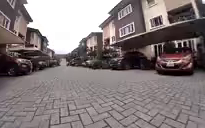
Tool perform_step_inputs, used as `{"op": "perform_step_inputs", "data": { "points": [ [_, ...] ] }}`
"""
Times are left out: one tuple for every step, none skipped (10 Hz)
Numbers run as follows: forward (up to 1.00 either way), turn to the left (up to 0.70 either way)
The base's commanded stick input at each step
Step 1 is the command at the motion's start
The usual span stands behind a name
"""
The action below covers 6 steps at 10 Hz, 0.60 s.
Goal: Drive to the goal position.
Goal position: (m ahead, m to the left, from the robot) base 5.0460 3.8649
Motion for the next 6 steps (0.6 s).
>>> {"op": "perform_step_inputs", "data": {
  "points": [
    [0.70,0.00],
    [0.70,0.08],
    [0.70,0.25],
    [0.70,0.32],
    [0.70,0.11],
    [0.70,0.00]
  ]
}}
